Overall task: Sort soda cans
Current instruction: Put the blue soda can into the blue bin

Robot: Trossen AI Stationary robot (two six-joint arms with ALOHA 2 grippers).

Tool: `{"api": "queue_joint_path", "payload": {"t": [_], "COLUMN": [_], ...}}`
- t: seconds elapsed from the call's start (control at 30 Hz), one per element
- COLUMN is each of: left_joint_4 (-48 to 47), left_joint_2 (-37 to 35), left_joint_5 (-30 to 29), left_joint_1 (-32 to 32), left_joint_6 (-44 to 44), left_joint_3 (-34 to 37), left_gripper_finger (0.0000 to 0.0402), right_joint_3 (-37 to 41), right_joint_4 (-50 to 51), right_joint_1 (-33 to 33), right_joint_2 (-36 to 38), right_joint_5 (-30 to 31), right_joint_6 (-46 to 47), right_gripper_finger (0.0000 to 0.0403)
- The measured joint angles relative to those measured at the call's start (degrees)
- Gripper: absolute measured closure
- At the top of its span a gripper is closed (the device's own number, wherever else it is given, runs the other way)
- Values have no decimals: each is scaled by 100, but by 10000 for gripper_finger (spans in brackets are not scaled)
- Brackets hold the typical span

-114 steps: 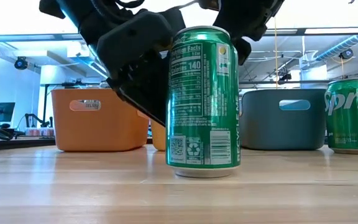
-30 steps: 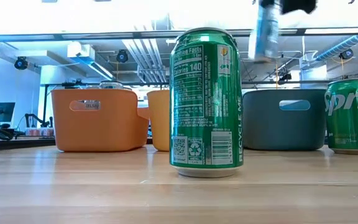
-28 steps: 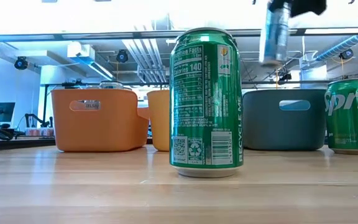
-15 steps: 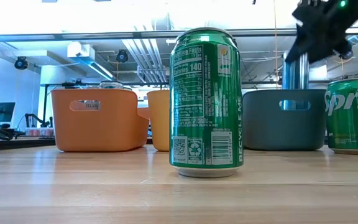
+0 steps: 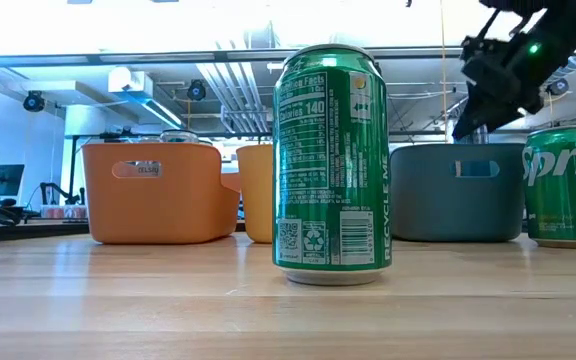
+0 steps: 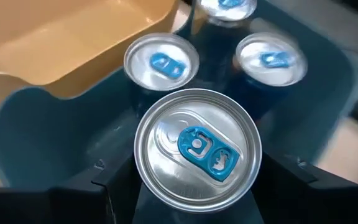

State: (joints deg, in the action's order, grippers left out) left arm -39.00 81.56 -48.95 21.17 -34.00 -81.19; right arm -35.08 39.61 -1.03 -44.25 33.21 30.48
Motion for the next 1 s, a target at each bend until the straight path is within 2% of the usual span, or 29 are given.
{"api": "queue_joint_path", "payload": {"t": [0.17,0.73,1.0], "left_joint_4": [2,-2,-2], "left_joint_2": [1,2,2], "left_joint_5": [23,44,44], "left_joint_1": [0,55,54], "left_joint_6": [-165,-339,-341], "left_joint_3": [-28,-22,-22], "left_gripper_finger": [248,248,248], "right_joint_3": [388,713,661], "right_joint_4": [-675,-1144,-1132], "right_joint_1": [-517,-1076,-1076], "right_joint_2": [0,-13,-18], "right_joint_5": [-835,-938,-1225], "right_joint_6": [-352,-408,-627], "right_gripper_finger": [160,155,100]}}
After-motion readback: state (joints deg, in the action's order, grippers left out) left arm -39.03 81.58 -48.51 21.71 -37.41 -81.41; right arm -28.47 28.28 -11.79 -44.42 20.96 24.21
